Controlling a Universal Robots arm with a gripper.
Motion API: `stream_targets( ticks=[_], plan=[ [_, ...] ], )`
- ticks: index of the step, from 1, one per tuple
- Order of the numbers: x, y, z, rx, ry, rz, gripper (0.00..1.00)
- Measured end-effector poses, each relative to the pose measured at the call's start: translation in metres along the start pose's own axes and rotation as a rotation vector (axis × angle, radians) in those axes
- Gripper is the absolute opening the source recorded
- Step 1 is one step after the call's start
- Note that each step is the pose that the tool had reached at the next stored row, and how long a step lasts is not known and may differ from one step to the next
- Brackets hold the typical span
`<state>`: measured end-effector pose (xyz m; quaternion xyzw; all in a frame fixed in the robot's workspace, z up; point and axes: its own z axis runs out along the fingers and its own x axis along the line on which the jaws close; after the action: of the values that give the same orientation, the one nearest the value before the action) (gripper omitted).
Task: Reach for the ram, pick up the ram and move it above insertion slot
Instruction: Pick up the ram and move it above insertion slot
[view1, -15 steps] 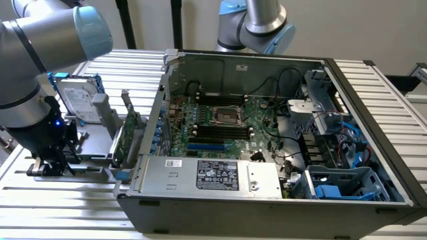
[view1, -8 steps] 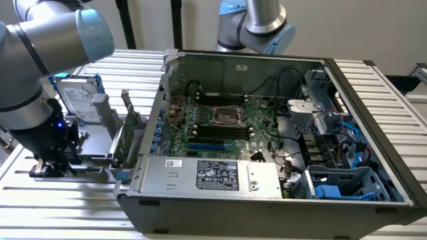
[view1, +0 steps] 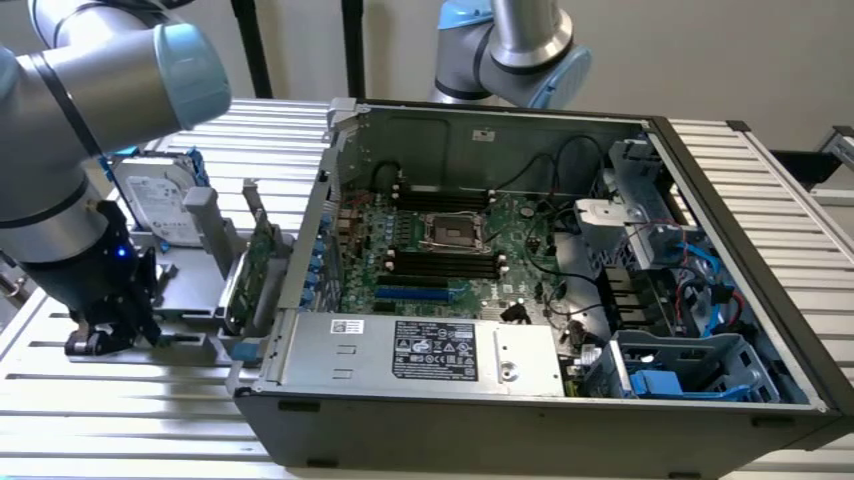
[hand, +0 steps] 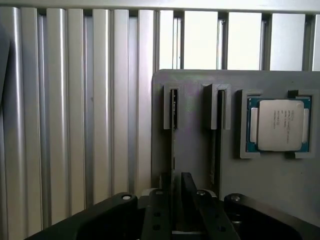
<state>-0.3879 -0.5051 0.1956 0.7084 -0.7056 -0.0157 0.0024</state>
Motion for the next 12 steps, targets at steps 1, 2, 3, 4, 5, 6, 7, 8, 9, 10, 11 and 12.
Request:
stream_targets(
  ticks=[1, 2, 3, 4, 5, 6, 7, 8, 9, 10, 11, 12],
  plan=[
    [0.0, 0.0, 0.0002, -0.0029, -0.0003, 0.0, 0.22],
    [-0.0001, 0.0001, 0.0002, -0.0056, -0.0003, 0.0, 0.15],
    [-0.0001, 0.0001, 0.0002, -0.0081, -0.0003, 0.0, 0.15],
    [0.0, 0.0002, 0.0002, -0.0093, -0.0002, 0.0, 0.15],
    [0.0, 0.0002, 0.0001, -0.0096, -0.0001, 0.0, 0.15],
    [0.0, 0.0002, 0.0001, -0.0097, -0.0002, 0.0, 0.15],
    [0.0, 0.0001, 0.0002, -0.0096, -0.0003, 0.0, 0.14],
    [0.0, 0.0001, 0.0002, -0.0096, -0.0003, 0.0, 0.14],
    [-0.0001, 0.0001, 0.0002, -0.0096, -0.0003, 0.0, 0.14],
    [-0.0001, 0.0001, 0.0002, -0.0097, -0.0003, 0.0, 0.14],
    [0.0, 0.0001, 0.0002, -0.0096, -0.0003, 0.0, 0.14],
    [0.0, 0.0001, 0.0002, -0.0099, -0.0003, 0.0, 0.14]
  ],
)
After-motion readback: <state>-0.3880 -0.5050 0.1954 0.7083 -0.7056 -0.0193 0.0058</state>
